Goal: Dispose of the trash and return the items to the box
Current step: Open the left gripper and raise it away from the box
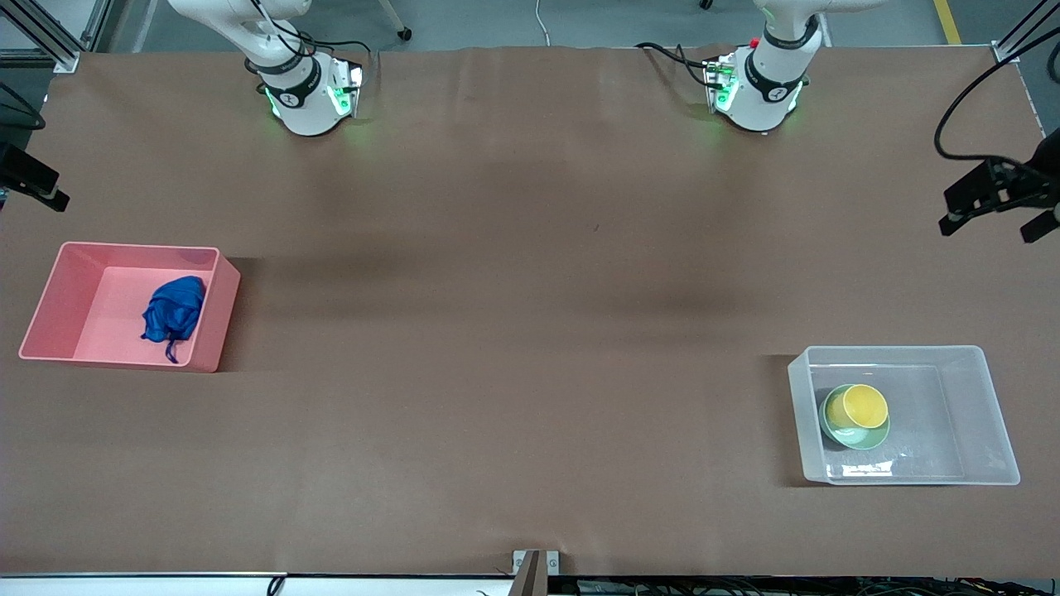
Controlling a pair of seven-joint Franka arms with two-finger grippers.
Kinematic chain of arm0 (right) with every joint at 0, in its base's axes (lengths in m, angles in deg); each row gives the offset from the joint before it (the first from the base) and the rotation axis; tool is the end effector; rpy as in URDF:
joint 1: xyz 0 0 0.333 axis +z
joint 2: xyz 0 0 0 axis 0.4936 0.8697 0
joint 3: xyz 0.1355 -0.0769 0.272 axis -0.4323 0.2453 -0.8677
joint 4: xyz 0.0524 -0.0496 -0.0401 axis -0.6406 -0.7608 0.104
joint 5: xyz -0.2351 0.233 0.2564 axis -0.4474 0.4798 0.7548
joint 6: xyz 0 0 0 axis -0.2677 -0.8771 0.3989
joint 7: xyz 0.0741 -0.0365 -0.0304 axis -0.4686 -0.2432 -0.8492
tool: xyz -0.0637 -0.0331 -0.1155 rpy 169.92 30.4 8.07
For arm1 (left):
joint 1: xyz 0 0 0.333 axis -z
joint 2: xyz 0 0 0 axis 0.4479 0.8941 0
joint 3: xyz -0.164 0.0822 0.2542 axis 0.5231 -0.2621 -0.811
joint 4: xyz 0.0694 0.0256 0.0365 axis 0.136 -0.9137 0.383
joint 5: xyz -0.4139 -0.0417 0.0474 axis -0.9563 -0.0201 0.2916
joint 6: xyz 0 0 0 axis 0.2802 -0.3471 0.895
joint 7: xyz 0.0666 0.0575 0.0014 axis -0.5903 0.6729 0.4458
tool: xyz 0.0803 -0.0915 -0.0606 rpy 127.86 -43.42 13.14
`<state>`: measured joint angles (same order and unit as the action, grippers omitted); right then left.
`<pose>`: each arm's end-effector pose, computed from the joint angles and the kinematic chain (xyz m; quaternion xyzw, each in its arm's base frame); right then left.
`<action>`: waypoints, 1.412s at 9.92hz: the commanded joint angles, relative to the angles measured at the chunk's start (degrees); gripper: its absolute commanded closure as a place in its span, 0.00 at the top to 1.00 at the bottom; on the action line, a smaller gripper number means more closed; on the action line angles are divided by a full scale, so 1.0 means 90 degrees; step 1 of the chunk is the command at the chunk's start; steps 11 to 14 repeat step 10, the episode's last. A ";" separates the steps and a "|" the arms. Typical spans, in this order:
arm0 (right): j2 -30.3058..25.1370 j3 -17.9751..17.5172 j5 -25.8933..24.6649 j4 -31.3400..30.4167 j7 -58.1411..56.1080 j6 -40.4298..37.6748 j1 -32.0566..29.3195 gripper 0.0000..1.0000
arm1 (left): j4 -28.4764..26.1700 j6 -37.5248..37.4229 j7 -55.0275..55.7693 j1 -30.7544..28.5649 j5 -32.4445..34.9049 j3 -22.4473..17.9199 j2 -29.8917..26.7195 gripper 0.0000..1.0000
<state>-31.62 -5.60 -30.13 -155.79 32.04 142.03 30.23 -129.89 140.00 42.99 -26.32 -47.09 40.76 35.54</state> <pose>0.5598 -0.0628 0.6391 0.9987 -0.0487 0.0093 0.0144 0.5883 -0.0047 0.6278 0.9969 -0.0548 0.0554 0.0090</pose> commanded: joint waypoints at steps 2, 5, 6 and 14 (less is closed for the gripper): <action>-0.0042 -0.0055 0.0083 -0.0026 0.0017 -0.0059 -0.0063 1.00 | -0.0146 -0.0295 0.0241 0.0114 0.0151 -0.0064 0.0178 1.00; -0.0042 -0.0055 0.0083 -0.0036 0.0017 -0.0059 -0.0073 1.00 | -0.0294 -0.0276 0.0388 0.0143 0.0151 -0.0035 0.0079 1.00; -0.0042 -0.0055 0.0083 -0.0036 0.0027 -0.0059 -0.0073 1.00 | -0.0314 -0.0275 0.0388 0.0134 0.0151 -0.0025 0.0079 1.00; -0.0042 -0.0055 0.0083 -0.0026 0.0017 -0.0049 -0.0073 1.00 | -0.0334 -0.0266 0.0378 0.0114 0.0161 -0.0035 0.0069 1.00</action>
